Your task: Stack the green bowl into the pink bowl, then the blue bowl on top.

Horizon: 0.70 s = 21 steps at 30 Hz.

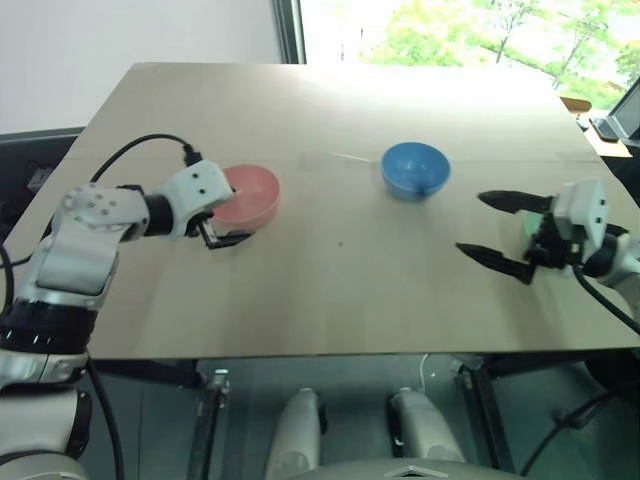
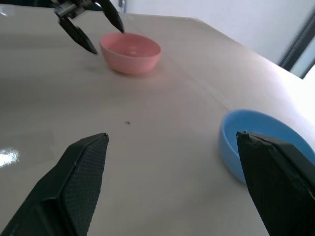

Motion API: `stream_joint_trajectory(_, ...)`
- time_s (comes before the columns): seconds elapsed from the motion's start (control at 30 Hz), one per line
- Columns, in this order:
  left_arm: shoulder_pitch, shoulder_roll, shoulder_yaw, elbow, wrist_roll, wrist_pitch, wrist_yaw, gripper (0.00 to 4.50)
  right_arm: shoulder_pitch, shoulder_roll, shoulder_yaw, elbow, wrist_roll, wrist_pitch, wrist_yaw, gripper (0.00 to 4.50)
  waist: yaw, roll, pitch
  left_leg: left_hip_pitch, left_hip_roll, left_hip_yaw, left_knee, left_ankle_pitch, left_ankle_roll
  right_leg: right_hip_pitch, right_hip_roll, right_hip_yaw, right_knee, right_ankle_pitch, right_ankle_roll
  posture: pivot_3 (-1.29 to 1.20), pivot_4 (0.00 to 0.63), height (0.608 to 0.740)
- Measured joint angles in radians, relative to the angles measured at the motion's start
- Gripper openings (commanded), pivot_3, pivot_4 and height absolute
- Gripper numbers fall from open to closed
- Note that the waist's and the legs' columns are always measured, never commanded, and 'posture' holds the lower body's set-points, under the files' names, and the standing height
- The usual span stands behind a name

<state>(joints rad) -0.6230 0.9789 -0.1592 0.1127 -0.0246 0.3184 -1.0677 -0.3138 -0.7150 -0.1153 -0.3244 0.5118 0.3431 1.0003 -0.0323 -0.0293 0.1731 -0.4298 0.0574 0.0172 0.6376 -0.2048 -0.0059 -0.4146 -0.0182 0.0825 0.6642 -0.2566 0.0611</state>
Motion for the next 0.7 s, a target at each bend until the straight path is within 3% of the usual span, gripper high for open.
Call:
stream_joint_trajectory(0.13, -0.045, -0.033, -0.084, 0.077, 0.063, -0.04, -0.046, 4.5, -0.037, 0.019, 0.06, 0.029, -0.018, 0.0, 0.001, 4.36, 0.004, 0.0, 0.0, -0.002, 0.0, -0.002, 0.0, 0.0, 0.0, -0.001, 0.0, -0.002, 0.0, 0.0, 0.0, 0.0, 0.15, 0.74)
stream_joint_trajectory(0.17, -0.056, -0.038, -0.091, 0.094, 0.071, -0.047, -0.059, 3.98, -0.037, 0.019, 0.061, 0.031, -0.018, 0.0, 0.001, 4.5, 0.006, 0.0, 0.0, -0.002, 0.0, -0.002, 0.0, 0.0, 0.0, -0.001, 0.0, -0.002, 0.0, 0.0, 0.0, 0.0, 0.15, 0.74)
stream_joint_trajectory(0.27, -0.094, -0.039, -0.094, 0.127, 0.086, -0.069, -0.084, 3.02, -0.037, 0.019, 0.061, 0.032, -0.019, -0.001, 0.001, 4.5, 0.011, 0.0, 0.0, -0.002, 0.0, -0.002, 0.0, 0.0, 0.0, -0.001, 0.0, -0.002, 0.0, 0.0, 0.0, 0.0, 0.15, 0.74)
stream_joint_trajectory(0.5, -0.135, -0.084, -0.122, 0.209, 0.134, -0.125, -0.109, 0.06, -0.016, 0.012, 0.055, 0.031, -0.02, -0.004, -0.006, 4.5, 0.02, 0.0, 0.0, -0.002, 0.0, -0.002, 0.003, 0.0, 0.0, 0.0, 0.0, -0.002, 0.002, 0.0, 0.0, 0.0, 0.15, 0.74)
stream_joint_trajectory(0.7, -0.158, -0.116, -0.126, 0.225, 0.142, -0.143, -0.134, 0.02, 0.013, 0.007, 0.049, 0.017, -0.02, -0.004, -0.025, 4.5, 0.02, 0.0, 0.0, -0.002, 0.0, -0.003, 0.005, 0.0, 0.0, 0.0, 0.0, -0.003, 0.004, 0.0, 0.0, 0.0, 0.15, 0.74)
